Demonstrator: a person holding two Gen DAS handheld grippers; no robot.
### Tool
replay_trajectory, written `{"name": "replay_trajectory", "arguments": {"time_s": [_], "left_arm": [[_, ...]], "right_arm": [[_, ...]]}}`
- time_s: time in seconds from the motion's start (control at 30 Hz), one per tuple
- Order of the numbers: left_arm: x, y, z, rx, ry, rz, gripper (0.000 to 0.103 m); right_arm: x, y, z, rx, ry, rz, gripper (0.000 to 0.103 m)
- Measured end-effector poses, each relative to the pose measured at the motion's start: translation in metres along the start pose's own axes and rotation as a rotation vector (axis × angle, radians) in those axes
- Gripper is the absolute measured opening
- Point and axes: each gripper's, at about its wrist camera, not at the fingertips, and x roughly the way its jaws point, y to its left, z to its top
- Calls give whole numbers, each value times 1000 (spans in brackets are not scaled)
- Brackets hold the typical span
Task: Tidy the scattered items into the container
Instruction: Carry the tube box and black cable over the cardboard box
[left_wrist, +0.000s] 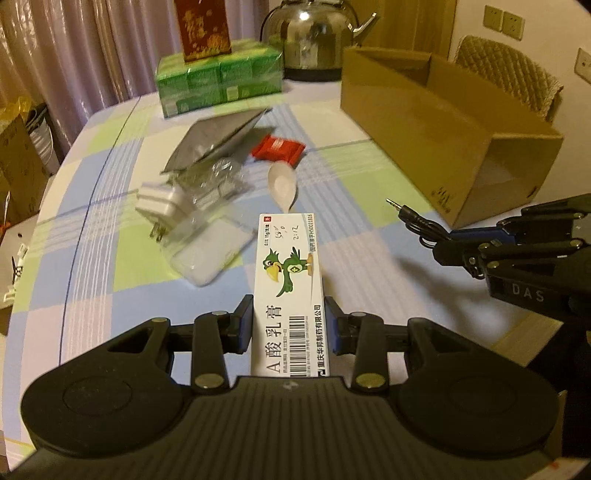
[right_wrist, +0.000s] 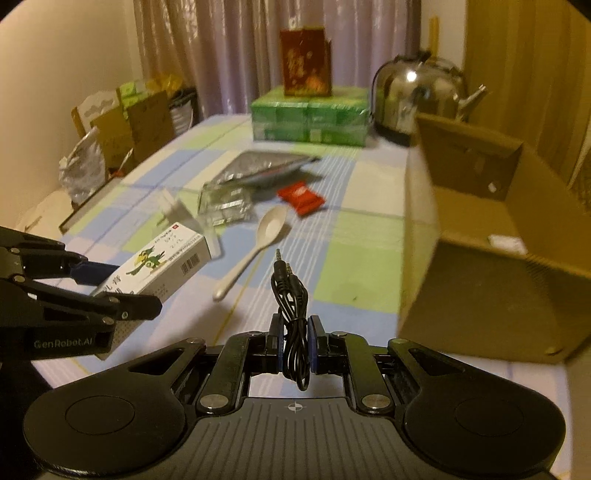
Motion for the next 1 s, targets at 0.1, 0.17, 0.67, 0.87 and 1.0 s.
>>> {"name": "replay_trajectory", "arguments": {"time_s": [0.1, 0.17, 0.67, 0.87, 1.0], "left_arm": [[-13, -13, 9, 12, -32, -12, 33], [-21, -22, 16, 15, -52, -33, 33], [-27, -120, 104, 143, -172, -195, 33], [-5, -154, 149, 186, -197, -237, 33], [18, -169, 172, 198, -184, -250, 33]], "right_arm": [[-19, -8, 5, 14, -40, -24, 9], [-31, -16, 8, 28, -67, -45, 9], [-83, -119, 40, 124, -201, -227, 9], [-72, -160, 55, 166, -203, -252, 9], [-58, -182, 64, 194, -183, -257, 9]]}}
